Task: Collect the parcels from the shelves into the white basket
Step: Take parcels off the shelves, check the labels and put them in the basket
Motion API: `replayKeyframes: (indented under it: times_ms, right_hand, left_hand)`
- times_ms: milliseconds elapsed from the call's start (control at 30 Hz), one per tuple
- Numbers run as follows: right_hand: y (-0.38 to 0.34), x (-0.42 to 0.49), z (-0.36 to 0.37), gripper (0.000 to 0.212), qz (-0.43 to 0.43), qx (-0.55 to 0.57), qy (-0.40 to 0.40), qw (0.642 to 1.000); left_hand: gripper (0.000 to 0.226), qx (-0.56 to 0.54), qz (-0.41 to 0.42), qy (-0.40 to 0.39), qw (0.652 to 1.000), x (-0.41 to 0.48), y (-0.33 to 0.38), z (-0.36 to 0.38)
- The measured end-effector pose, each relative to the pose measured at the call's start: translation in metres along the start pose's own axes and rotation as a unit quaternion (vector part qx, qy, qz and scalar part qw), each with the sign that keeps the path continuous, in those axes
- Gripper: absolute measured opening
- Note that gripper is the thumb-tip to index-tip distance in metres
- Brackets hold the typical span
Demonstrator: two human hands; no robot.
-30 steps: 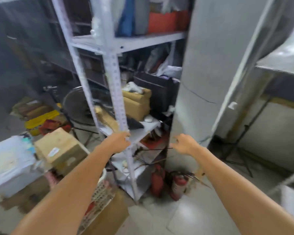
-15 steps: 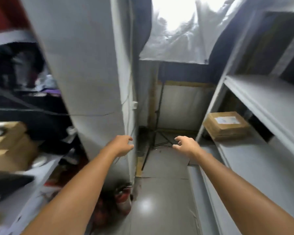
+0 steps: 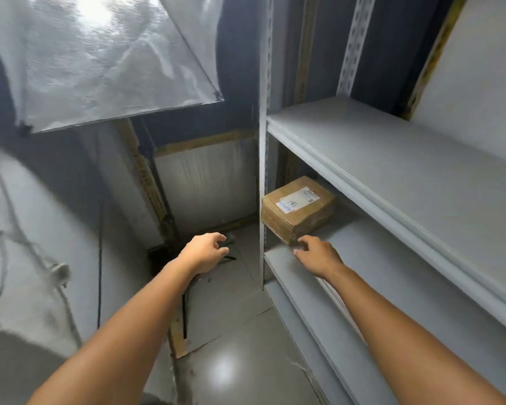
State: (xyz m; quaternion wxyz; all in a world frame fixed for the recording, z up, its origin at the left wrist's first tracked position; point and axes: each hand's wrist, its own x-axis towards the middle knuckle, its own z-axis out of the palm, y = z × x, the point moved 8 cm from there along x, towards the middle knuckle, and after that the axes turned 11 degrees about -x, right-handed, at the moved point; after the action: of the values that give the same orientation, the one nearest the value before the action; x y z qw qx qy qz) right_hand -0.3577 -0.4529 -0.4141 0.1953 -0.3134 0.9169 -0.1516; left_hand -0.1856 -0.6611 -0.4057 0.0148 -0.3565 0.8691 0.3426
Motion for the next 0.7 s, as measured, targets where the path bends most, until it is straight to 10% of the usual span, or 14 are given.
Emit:
replayKeyframes:
  times_ms: [400, 700]
  right_hand:
    - [0.05, 0.151, 0.015, 0.045, 0.141, 0.182, 0.106, 0.967]
    - [0.069, 0.216, 0.068, 0.09, 0.219, 0.373, 0.202, 0.879]
  left_hand:
    - [0.064, -0.08, 0.024, -0.028, 0.996, 0.218, 0.046, 0.048]
    - [0.075, -0.249, 0.05, -0.11, 0.961, 0.324, 0.054, 0.104]
